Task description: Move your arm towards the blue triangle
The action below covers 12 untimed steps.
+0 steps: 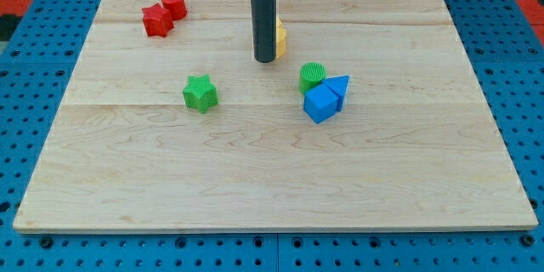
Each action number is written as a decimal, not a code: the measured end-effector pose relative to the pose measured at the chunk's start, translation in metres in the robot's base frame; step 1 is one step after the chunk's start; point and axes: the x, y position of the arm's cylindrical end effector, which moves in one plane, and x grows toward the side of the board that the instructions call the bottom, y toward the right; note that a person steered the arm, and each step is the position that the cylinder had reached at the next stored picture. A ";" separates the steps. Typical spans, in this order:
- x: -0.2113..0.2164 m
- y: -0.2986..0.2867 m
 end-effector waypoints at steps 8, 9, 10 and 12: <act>-0.014 0.057; -0.007 0.081; 0.022 0.110; 0.037 0.157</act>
